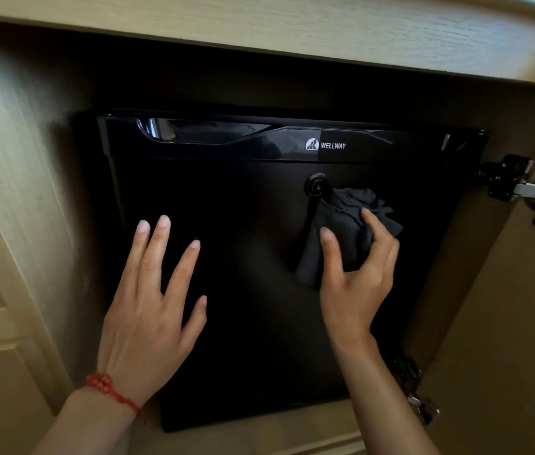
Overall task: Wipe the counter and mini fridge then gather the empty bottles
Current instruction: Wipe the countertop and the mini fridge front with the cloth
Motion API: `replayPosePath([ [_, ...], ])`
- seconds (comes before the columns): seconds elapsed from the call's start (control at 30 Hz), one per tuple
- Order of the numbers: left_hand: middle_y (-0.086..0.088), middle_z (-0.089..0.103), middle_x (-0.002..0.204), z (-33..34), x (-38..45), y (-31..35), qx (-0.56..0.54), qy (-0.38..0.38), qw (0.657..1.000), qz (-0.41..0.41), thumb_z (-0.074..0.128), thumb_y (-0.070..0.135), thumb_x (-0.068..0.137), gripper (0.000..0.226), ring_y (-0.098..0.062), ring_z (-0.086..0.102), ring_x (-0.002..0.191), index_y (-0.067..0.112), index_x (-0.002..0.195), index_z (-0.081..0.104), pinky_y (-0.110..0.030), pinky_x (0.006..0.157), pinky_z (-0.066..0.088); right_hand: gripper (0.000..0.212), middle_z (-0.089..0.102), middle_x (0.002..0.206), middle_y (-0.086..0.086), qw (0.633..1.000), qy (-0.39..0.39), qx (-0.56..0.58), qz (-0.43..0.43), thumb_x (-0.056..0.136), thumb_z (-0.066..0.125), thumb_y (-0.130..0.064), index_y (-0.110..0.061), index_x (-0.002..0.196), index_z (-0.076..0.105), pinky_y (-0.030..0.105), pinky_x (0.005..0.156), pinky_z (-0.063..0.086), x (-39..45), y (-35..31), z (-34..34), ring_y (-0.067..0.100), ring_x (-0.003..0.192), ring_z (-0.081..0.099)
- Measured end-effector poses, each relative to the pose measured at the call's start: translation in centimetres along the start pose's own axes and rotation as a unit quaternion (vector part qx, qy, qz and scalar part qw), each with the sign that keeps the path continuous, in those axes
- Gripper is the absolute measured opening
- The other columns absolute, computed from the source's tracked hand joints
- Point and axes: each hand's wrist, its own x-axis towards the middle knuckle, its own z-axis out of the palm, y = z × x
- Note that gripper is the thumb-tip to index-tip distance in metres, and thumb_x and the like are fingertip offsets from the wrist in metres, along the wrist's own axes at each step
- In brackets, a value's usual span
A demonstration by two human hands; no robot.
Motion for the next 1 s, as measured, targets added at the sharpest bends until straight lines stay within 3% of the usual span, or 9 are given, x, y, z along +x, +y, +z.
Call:
replayPosePath([
  [0.1, -0.029, 0.025, 0.145, 0.1, -0.1, 0.1, -0.001, -0.002, 1.000, 0.003, 0.042, 0.028, 0.088, 0.052, -0.039, 0.015, 0.139, 0.001, 0.132, 0.042, -0.052, 0.105, 0.032, 0.047, 0.050, 0.112, 0.005, 0.996, 0.056, 0.008, 0.061, 0.082, 0.062, -0.028, -0.001, 0.119, 0.050, 0.006, 0.094, 0.034, 1.7, 2.7, -1.7, 0.004, 0.108, 0.046],
  [0.2, -0.028, 0.025, 0.145, 0.4, -0.3, 0.2, 0.008, -0.002, 1.000, 0.005, 0.041, 0.028, 0.088, 0.052, -0.040, 0.015, 0.139, 0.001, 0.133, 0.040, -0.053, 0.104, 0.032, 0.047, 0.053, 0.124, 0.012, 0.987, 0.096, 0.011, 0.128, 0.086, 0.058, -0.033, -0.006, 0.123, 0.046, 0.029, 0.100, 0.041, 2.0, 4.6, -2.7, 0.021, 0.117, 0.050],
  [0.33, -0.028, 0.026, 0.145, 0.9, -0.3, 0.7, 0.013, -0.002, 1.000, 0.005, 0.042, 0.028, 0.088, 0.053, -0.041, 0.015, 0.139, 0.001, 0.134, 0.039, -0.054, 0.105, 0.031, 0.048, 0.053, 0.125, 0.013, 0.983, 0.102, 0.035, 0.149, 0.086, 0.055, -0.036, -0.007, 0.124, 0.045, 0.038, 0.100, 0.042, 0.8, 4.0, -1.8, 0.024, 0.118, 0.051],
  [0.4, -0.028, 0.026, 0.145, 1.1, -0.5, 1.0, 0.011, -0.004, 1.000, 0.008, 0.042, 0.027, 0.089, 0.053, -0.040, 0.015, 0.139, 0.000, 0.134, 0.039, -0.054, 0.106, 0.030, 0.048, 0.052, 0.121, 0.011, 0.987, 0.091, 0.041, 0.127, 0.085, 0.055, -0.032, -0.003, 0.123, 0.046, 0.032, 0.101, 0.040, -0.2, 3.3, -1.1, 0.023, 0.116, 0.051],
  [0.53, -0.026, 0.023, 0.147, 1.4, -1.3, 1.2, 0.014, -0.027, 0.999, 0.030, 0.043, 0.026, 0.089, 0.054, -0.038, 0.017, 0.139, 0.000, 0.136, 0.037, -0.054, 0.107, 0.028, 0.049, 0.046, 0.110, 0.010, 0.997, 0.011, 0.042, 0.064, 0.083, 0.059, -0.025, 0.007, 0.118, 0.049, -0.001, 0.095, 0.026, -3.3, 0.6, 0.6, 0.017, 0.108, 0.046],
  [0.6, -0.025, 0.022, 0.147, 1.5, -1.7, 1.1, 0.016, -0.040, 0.998, 0.040, 0.042, 0.026, 0.088, 0.055, -0.037, 0.016, 0.139, 0.001, 0.137, 0.035, -0.051, 0.110, 0.024, 0.047, 0.050, 0.106, 0.015, 0.998, -0.030, 0.041, 0.025, 0.083, 0.056, -0.026, 0.007, 0.116, 0.050, -0.006, 0.091, 0.024, -4.5, -0.7, 1.3, 0.017, 0.103, 0.047],
  [0.8, -0.022, 0.020, 0.148, 1.4, -2.6, 0.5, 0.018, -0.057, 0.997, 0.041, 0.041, 0.026, 0.089, 0.057, -0.032, 0.014, 0.140, 0.003, 0.139, 0.030, -0.045, 0.114, 0.016, 0.045, 0.055, 0.098, 0.027, 0.998, -0.055, -0.015, -0.036, 0.081, 0.061, -0.030, -0.008, 0.117, 0.045, -0.008, 0.088, 0.024, -3.8, 1.1, 0.4, 0.018, 0.095, 0.049],
  [0.9, -0.023, 0.022, 0.148, 1.3, -3.0, 0.2, 0.022, -0.062, 0.997, 0.044, 0.042, 0.025, 0.088, 0.056, -0.032, 0.015, 0.140, 0.003, 0.139, 0.030, -0.046, 0.114, 0.016, 0.047, 0.053, 0.104, 0.024, 0.999, -0.032, -0.020, 0.003, 0.082, 0.061, -0.026, 0.000, 0.119, 0.048, -0.004, 0.090, 0.026, -3.6, 3.0, -0.7, 0.016, 0.100, 0.048],
  [1.0, -0.022, 0.023, 0.148, 1.4, -3.6, -0.2, 0.025, -0.072, 0.996, 0.044, 0.042, 0.025, 0.088, 0.056, -0.032, 0.016, 0.140, 0.003, 0.139, 0.031, -0.047, 0.113, 0.017, 0.049, 0.044, 0.114, 0.008, 0.996, 0.006, 0.014, 0.085, 0.085, 0.056, -0.027, 0.002, 0.122, 0.046, 0.001, 0.095, 0.029, -4.3, 4.3, -1.3, 0.005, 0.110, 0.042],
])
